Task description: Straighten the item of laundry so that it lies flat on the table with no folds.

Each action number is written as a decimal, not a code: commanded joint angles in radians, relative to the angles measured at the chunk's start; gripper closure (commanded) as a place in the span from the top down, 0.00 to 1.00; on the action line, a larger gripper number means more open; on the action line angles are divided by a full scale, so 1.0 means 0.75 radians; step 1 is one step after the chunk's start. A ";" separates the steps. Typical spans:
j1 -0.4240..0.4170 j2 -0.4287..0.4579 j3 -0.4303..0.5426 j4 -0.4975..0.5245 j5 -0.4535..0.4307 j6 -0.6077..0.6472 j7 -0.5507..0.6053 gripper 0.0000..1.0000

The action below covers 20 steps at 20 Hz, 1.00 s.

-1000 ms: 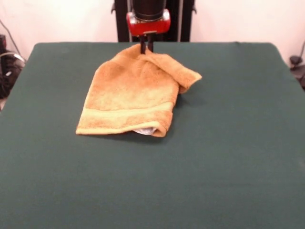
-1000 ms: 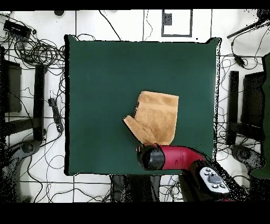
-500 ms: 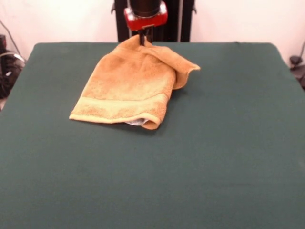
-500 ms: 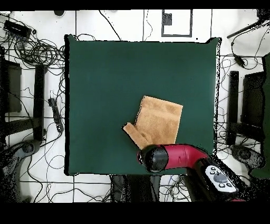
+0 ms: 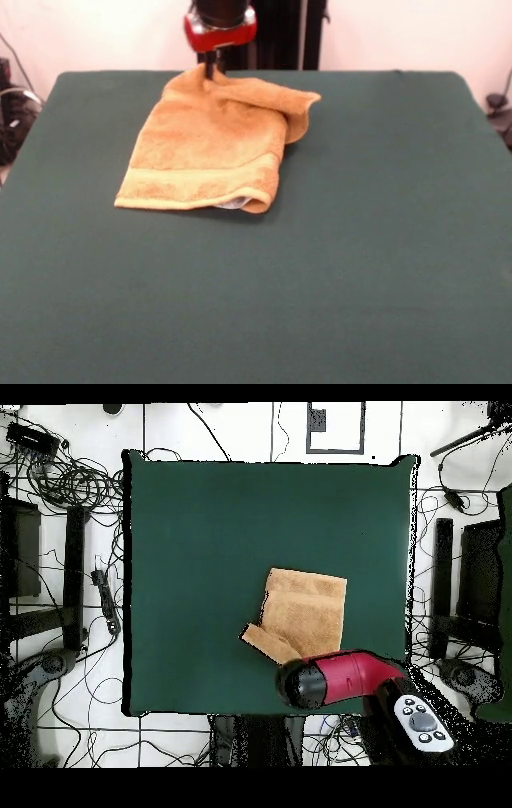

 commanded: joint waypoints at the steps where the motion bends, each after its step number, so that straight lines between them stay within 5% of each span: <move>1: -0.063 0.041 0.184 -0.227 -0.133 0.141 -0.406 0.00; 10: -0.002 -0.045 0.185 -0.244 -0.182 0.171 -0.330 0.00; 20: -0.018 -0.076 0.219 -0.122 -0.027 0.355 -0.265 0.00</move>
